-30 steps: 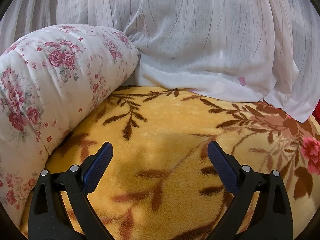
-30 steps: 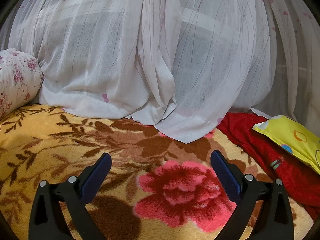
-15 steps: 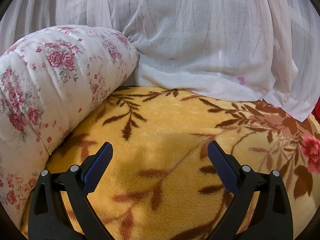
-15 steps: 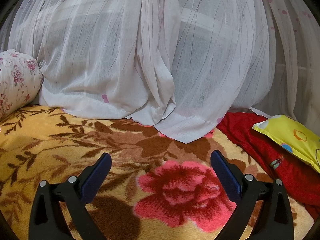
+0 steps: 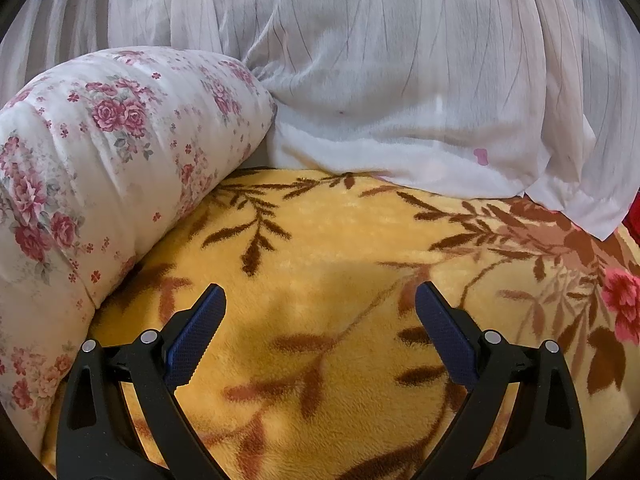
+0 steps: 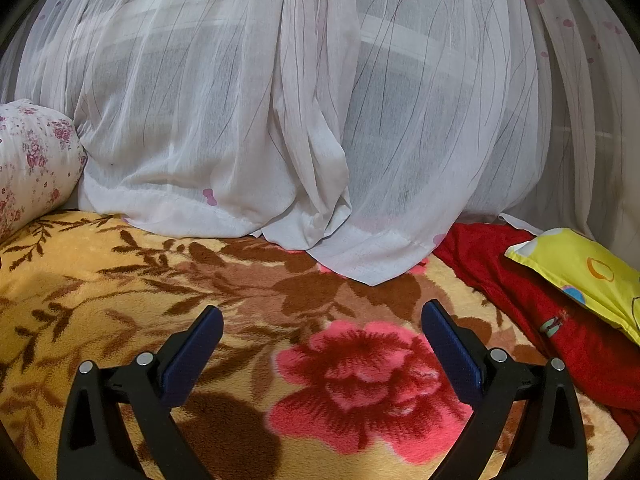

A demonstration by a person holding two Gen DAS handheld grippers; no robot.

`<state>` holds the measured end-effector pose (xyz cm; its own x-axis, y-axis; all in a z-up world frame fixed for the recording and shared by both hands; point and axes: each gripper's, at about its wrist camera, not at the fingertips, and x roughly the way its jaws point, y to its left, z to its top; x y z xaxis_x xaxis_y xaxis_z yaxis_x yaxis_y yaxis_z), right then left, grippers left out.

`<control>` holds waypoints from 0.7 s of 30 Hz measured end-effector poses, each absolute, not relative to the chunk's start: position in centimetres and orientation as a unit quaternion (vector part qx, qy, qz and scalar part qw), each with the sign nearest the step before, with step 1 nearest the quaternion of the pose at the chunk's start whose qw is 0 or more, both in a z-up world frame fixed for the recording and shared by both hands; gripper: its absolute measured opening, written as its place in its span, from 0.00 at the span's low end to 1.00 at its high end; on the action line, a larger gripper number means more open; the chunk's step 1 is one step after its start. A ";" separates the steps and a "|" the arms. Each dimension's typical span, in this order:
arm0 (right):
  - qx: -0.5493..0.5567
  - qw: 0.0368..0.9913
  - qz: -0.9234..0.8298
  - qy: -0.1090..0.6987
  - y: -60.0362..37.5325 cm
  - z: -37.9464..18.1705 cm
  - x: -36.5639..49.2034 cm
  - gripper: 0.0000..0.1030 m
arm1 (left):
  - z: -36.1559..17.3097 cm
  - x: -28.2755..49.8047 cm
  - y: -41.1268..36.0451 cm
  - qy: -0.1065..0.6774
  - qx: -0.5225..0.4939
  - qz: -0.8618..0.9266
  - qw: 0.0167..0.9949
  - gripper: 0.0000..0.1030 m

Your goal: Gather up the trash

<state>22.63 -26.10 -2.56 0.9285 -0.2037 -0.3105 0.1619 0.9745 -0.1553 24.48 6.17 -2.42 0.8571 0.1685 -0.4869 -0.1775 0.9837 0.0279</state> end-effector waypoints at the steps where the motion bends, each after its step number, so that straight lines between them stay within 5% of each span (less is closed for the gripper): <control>1: -0.063 0.980 -0.093 0.164 -26.1 -2.6 22.6 0.95 | -2.5 24.5 6.2 0.253 -0.009 0.089 0.963 0.90; 21: -0.063 0.980 -0.094 0.165 -26.2 -2.6 22.6 0.95 | -2.6 24.6 6.1 0.256 -0.009 0.088 0.963 0.90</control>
<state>22.62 -26.16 -2.62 0.9277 -0.2052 -0.3118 0.1637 0.9744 -0.1541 24.58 6.13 -2.61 0.8538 0.1655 -0.4936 -0.1745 0.9843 0.0282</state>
